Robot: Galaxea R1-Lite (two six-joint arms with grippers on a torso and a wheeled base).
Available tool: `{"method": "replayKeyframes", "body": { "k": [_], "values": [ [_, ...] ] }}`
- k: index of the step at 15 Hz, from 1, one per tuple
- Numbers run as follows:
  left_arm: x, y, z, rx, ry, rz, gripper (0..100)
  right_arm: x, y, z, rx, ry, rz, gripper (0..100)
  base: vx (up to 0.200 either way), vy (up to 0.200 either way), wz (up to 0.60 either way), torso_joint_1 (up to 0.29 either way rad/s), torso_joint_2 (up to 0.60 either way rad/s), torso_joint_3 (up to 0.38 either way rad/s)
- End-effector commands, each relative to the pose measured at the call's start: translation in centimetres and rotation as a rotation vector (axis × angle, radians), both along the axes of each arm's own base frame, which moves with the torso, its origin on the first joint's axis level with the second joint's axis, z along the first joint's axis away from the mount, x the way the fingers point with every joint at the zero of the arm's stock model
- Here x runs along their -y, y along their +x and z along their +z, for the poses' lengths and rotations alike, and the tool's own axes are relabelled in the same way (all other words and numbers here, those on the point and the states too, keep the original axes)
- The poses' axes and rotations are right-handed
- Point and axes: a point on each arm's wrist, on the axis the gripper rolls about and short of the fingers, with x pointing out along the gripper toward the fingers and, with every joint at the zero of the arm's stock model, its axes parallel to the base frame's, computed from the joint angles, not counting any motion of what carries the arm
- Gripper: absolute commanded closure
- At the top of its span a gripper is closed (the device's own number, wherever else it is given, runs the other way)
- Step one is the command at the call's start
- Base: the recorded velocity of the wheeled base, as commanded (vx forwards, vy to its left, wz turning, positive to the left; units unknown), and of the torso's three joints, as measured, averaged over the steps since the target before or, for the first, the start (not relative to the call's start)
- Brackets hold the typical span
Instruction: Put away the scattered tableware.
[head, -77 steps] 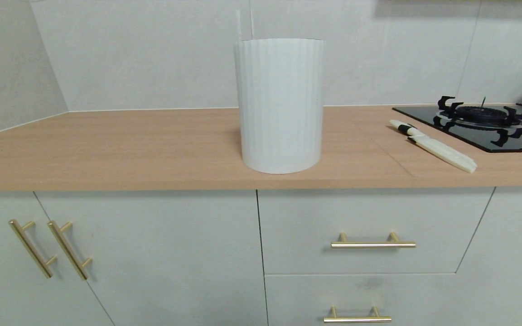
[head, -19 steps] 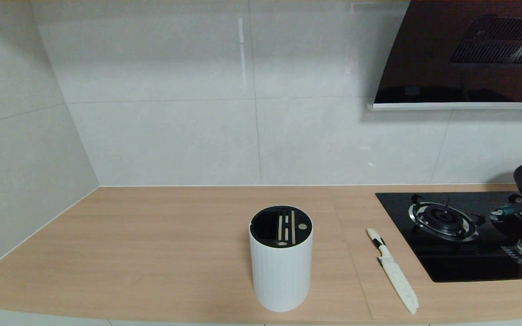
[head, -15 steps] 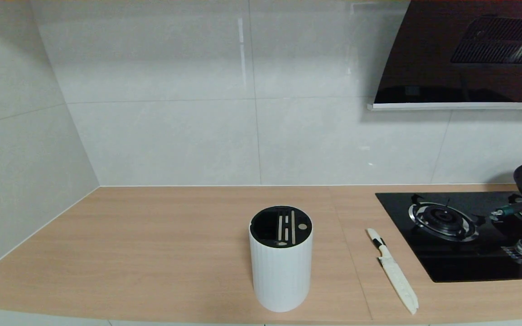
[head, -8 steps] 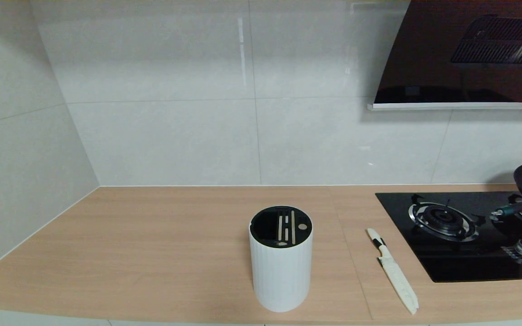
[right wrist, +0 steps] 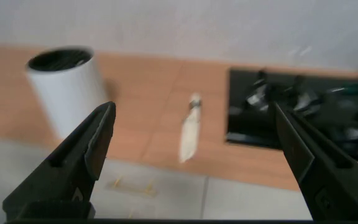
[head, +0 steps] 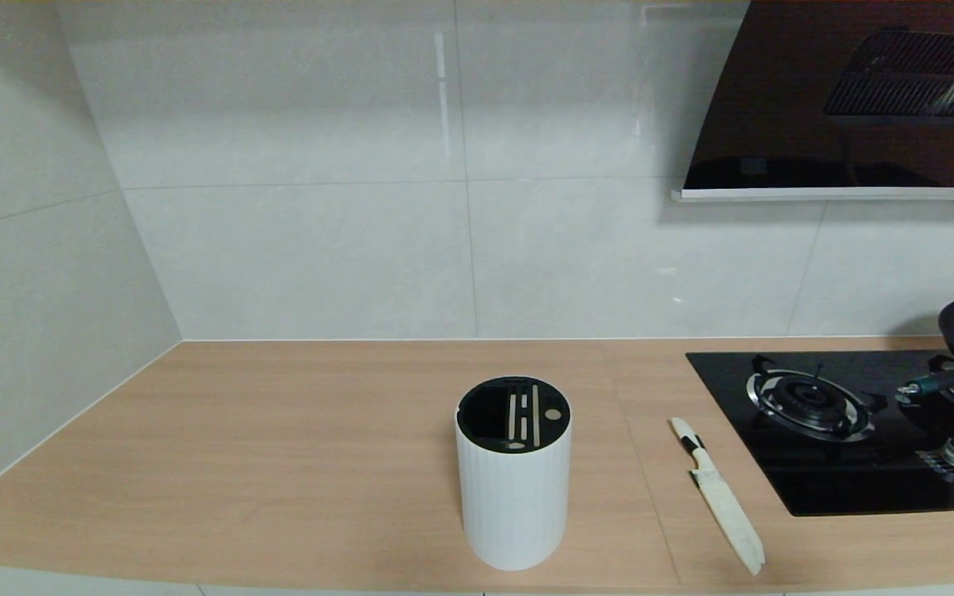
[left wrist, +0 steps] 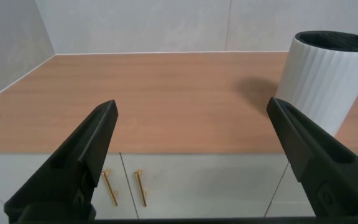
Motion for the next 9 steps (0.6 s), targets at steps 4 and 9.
{"method": "replayKeyframes", "body": {
  "k": [4, 9],
  "values": [
    [0.0, 0.0, 0.0, 0.000, -0.001, 0.000, 0, -1.7, 13.9, -0.7, -0.414, -0.013, 0.094, 0, 0.000, 0.000, 0.00, 0.000, 0.00, 0.000],
    [0.0, 0.0, 0.0, 0.001, -0.001, 0.000, 0, -3.5, 21.7, -5.6, -0.542, -0.055, 0.092, 0, 0.000, 0.000, 0.00, 0.000, 0.00, 0.000]
  ]
}}
